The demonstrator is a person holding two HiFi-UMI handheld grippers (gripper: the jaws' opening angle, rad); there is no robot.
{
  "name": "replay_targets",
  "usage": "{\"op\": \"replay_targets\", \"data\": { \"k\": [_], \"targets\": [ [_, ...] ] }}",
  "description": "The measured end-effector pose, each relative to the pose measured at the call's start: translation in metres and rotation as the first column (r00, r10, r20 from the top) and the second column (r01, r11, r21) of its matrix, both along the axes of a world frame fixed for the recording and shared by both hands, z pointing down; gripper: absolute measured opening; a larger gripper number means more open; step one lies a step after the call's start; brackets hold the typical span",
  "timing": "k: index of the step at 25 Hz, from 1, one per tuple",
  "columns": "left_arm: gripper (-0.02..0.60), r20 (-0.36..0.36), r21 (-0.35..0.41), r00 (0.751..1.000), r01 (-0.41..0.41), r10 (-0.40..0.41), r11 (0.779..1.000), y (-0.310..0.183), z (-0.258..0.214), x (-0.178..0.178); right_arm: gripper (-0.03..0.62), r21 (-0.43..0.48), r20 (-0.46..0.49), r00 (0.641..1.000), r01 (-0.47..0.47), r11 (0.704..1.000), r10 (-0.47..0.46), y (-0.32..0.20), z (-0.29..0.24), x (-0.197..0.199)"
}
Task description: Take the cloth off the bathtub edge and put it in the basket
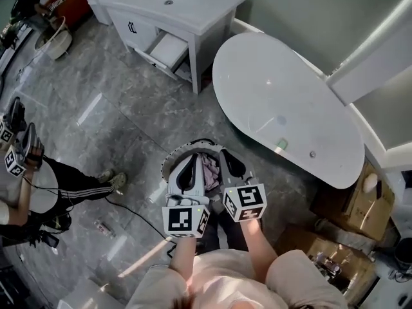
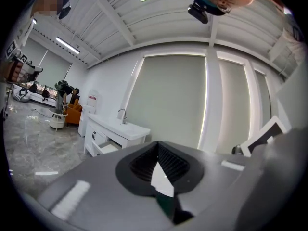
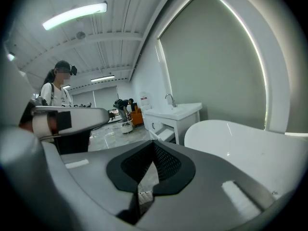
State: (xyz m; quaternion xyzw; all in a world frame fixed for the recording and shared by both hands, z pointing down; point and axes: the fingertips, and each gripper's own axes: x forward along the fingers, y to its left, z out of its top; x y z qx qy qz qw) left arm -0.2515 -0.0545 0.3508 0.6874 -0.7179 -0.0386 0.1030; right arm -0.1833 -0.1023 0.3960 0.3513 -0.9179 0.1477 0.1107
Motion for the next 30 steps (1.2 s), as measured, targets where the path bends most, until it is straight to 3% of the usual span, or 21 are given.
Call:
{"op": "replay_targets", "data": {
  "k": [8, 13, 20, 25, 30],
  "targets": [
    [0.002, 0.026, 0.090, 0.993, -0.121, 0.119, 0.989, 0.029, -0.073, 0.050, -0.003, 0.091, 0.041, 0.996, -0.085, 0.992, 0.081, 0.034, -0.075, 0.063],
    [0.002, 0.027, 0.128, 0.979, -0.206, 0.204, 0.970, 0.045, -0.089, 0.096, -0.003, 0.152, 0.077, 0.988, -0.147, 0.977, 0.137, 0.057, -0.104, 0.113],
    [0.002, 0.061, 0.146, 0.947, -0.322, 0.316, 0.936, 0.055, -0.115, 0.150, -0.003, 0.191, 0.096, 0.972, -0.227, 0.955, 0.212, 0.088, -0.133, 0.176],
    [0.002, 0.025, 0.124, 0.908, -0.419, 0.419, 0.900, 0.063, -0.121, 0.218, -0.002, 0.188, 0.106, 0.949, -0.312, 0.931, 0.297, 0.110, -0.140, 0.242],
    [0.002, 0.064, 0.149, 0.872, -0.490, 0.486, 0.859, 0.084, -0.120, 0.284, -0.002, 0.192, 0.112, 0.921, -0.388, 0.901, 0.373, 0.134, -0.144, 0.305]
  ]
}}
